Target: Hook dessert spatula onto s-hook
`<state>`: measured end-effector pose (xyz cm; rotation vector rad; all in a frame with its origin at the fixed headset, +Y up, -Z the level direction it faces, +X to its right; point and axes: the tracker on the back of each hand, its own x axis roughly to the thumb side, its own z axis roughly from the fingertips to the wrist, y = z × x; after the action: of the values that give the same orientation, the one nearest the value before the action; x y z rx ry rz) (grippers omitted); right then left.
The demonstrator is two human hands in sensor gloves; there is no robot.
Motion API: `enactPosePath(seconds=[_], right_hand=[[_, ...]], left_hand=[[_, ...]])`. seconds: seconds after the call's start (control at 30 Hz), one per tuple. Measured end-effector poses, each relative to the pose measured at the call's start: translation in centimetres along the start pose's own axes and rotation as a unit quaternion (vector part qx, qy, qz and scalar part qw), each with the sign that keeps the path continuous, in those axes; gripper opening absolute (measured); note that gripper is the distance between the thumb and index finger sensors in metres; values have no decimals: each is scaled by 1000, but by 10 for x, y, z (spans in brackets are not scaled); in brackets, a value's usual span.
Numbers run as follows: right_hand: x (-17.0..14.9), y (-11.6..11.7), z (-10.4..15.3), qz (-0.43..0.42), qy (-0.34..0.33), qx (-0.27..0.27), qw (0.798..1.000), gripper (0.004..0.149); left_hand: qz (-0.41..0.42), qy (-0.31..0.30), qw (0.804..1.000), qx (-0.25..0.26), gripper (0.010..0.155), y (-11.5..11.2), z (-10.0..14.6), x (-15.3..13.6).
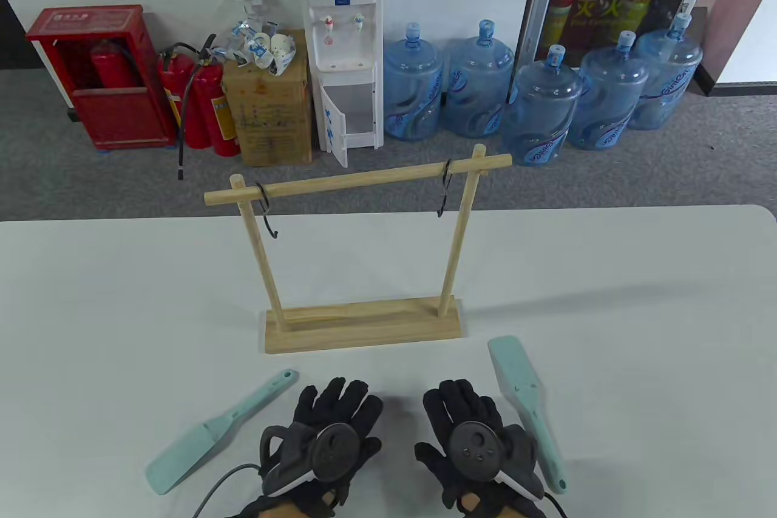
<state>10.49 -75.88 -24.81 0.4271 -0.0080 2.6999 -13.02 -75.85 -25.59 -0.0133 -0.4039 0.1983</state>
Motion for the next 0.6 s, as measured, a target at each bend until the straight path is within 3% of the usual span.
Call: enactPosePath(seconds=[0.37,0.6], right_hand=[[0,-3,1,3,-2,-16,1000,79],[-15,-23,10,-25,24,-54,998,81]], left_hand=[[-9,9,1000,14,64,5,2,-4],[-6,13,1000,20,64,7,5,-8]])
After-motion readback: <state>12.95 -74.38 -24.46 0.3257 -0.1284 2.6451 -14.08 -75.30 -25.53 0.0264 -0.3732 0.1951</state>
